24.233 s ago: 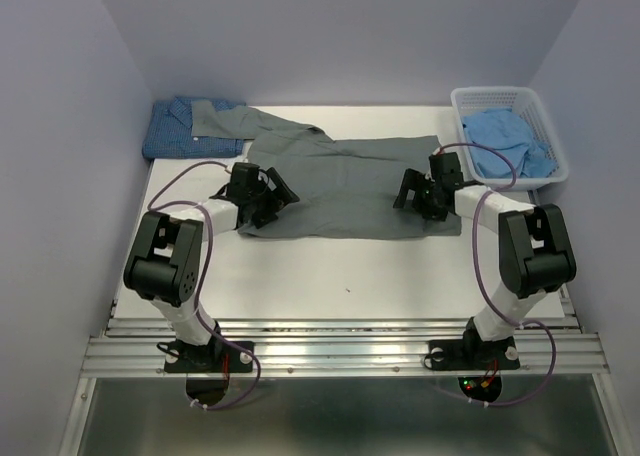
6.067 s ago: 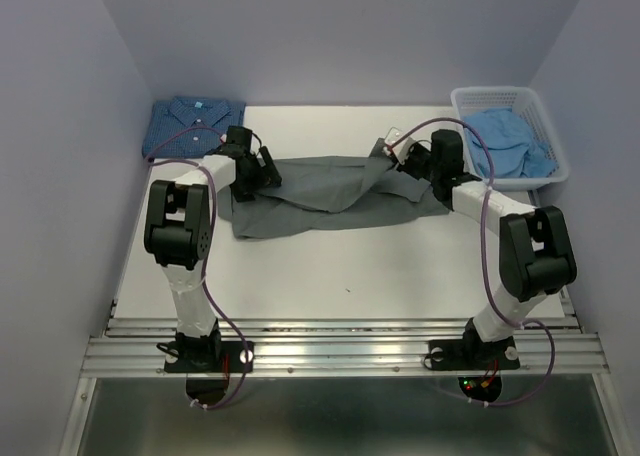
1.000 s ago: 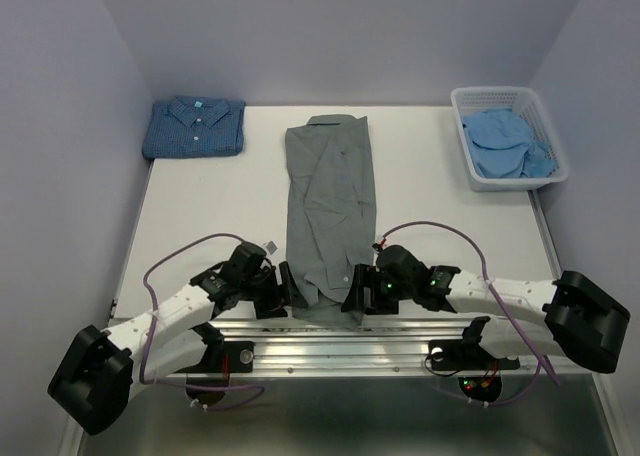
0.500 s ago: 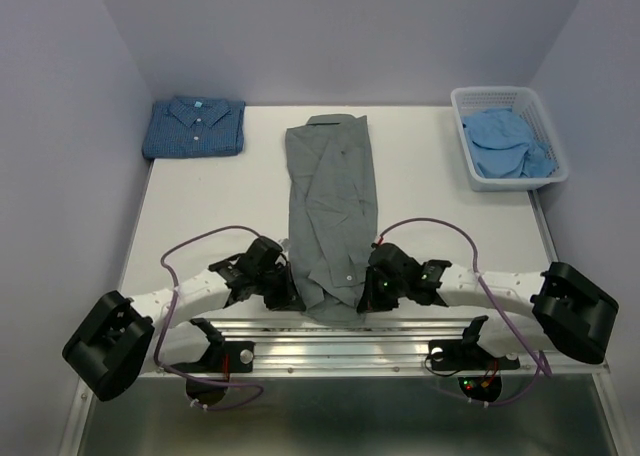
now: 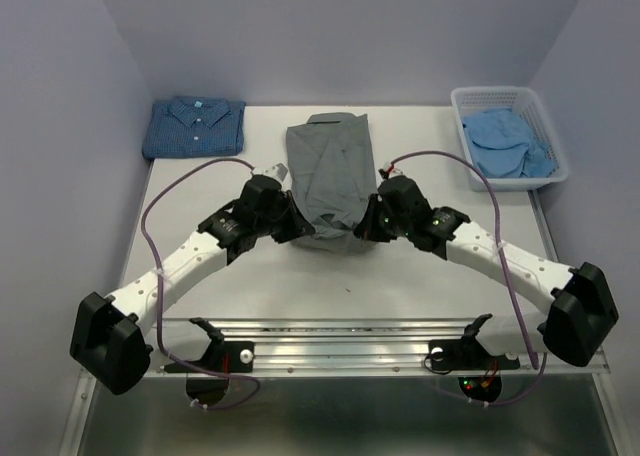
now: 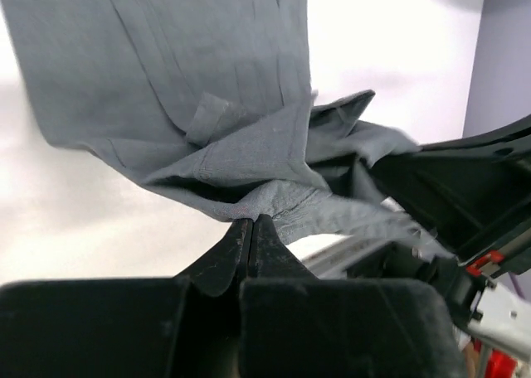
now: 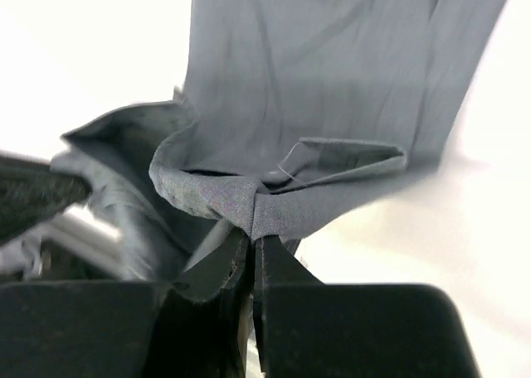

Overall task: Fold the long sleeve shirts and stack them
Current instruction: Fold the shirt

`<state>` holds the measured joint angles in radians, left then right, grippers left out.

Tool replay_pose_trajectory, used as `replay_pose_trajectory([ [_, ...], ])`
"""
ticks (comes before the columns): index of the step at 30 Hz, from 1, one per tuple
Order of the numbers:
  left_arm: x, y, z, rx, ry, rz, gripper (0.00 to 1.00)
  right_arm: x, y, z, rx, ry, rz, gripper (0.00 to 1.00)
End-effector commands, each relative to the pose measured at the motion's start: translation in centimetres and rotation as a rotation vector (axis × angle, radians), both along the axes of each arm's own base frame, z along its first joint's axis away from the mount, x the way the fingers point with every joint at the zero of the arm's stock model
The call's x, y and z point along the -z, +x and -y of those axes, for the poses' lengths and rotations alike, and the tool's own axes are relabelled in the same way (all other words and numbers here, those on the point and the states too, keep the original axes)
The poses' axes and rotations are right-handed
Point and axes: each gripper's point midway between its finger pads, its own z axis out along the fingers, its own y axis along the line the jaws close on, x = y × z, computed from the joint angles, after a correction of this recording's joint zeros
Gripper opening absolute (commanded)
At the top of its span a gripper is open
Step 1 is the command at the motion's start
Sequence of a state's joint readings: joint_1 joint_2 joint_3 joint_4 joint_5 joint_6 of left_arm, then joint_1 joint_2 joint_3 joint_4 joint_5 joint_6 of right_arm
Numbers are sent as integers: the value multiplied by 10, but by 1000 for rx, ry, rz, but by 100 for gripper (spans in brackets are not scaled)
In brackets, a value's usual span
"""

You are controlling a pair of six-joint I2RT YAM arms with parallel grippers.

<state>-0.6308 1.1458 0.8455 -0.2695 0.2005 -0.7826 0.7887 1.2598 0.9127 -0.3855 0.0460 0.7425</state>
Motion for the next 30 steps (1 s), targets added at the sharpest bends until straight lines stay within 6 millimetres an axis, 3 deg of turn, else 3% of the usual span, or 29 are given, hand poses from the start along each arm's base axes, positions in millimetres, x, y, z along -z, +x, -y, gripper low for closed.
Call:
replay_pose_trajectory([
  [1,-20,47,-7,-67,38,102,0,-37,62,5,-6,-74,157,1],
  [2,-23,62,-15,-95,36,117,0,-32,77,8,11,-98,150,1],
  [4,-42,87,-13,-117,-8,174,0,-50,102,7,29,-91,190,1],
  [5,-38,102,-18,-140,1,172,0,-51,112,9,29,-101,202,1],
  [6,-53,116,-17,-144,-12,212,0,-42,127,15,49,-119,187,1],
  [8,-47,135,-18,-154,10,211,0,-53,150,18,66,-119,222,1],
  [10,-62,157,-20,-164,16,260,0,-43,172,23,81,-131,207,1],
  [11,-52,173,-20,-162,40,242,0,-48,185,16,60,-109,222,1],
  [12,-51,174,-22,-163,43,241,0,-38,187,15,58,-120,203,1],
  [15,-42,194,-19,-155,55,222,0,-39,209,17,73,-125,219,2],
  [16,-44,200,-17,-156,55,223,0,-28,213,14,53,-121,194,2],
  [17,-30,205,-16,-147,71,196,0,-25,217,15,52,-115,185,4],
  [25,12,217,-24,-183,166,84,1,22,220,15,19,-135,85,15],
  [26,23,218,-27,-191,186,59,4,26,220,16,21,-142,80,20],
  [28,34,218,-37,-232,239,16,31,35,223,17,29,-162,67,31],
  [30,37,219,-44,-276,265,8,98,38,225,19,30,-179,64,52],
])
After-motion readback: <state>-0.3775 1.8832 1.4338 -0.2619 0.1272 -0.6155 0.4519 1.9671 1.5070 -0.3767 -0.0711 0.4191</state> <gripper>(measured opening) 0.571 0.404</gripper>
